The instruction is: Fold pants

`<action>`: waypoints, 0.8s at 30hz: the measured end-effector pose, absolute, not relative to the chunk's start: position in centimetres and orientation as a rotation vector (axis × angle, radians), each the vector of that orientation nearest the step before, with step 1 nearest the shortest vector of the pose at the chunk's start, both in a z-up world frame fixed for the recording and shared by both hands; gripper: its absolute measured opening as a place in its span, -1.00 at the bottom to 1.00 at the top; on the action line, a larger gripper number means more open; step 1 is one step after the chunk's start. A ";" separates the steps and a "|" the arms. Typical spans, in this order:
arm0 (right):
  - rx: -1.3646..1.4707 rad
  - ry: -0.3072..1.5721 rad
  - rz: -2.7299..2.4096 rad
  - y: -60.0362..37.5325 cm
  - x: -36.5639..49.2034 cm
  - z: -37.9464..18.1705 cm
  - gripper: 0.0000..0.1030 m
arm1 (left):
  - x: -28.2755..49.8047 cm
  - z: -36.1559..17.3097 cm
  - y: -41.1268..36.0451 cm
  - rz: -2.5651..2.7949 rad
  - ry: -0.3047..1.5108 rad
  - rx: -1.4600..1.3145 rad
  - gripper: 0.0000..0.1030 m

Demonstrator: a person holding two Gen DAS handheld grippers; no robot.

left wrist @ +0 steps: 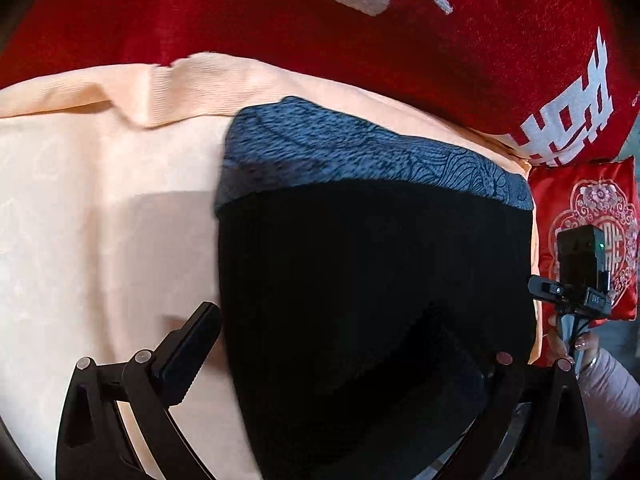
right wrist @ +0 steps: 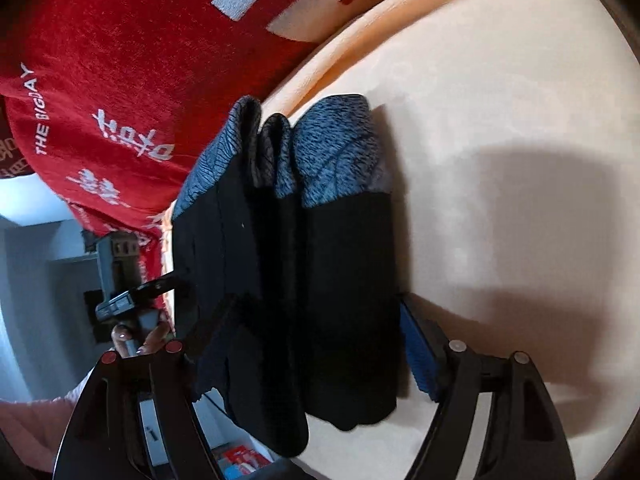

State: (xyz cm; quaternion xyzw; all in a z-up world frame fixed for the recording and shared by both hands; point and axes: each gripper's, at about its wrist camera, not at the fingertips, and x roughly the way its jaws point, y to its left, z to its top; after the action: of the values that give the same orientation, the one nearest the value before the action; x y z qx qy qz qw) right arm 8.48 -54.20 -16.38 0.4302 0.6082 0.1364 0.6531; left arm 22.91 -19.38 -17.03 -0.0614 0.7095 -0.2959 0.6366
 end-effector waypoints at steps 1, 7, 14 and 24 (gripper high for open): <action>0.970 1.382 0.329 -54.1 8.8 -16.5 0.58 | 22.9 -17.2 -19.7 -0.681 1.620 -0.145 1.00; 0.977 1.399 0.342 -53.9 9.8 -17.4 0.59 | 23.1 -18.0 -20.9 -0.684 1.628 -0.166 1.00; 1.041 1.376 0.313 -54.1 9.1 -16.7 -0.09 | 21.6 -15.0 -21.6 -0.675 1.548 -0.147 0.43; 1.076 1.339 0.398 -52.9 6.9 -12.8 -0.26 | 18.4 -9.7 -21.1 -0.650 1.507 -0.162 0.16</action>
State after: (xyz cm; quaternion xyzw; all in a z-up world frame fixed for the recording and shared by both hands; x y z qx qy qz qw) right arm 6.88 -52.86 -12.81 0.4710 0.5861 0.1744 0.6358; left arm 18.38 -21.13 -9.67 -0.0719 0.6709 -0.2893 0.6790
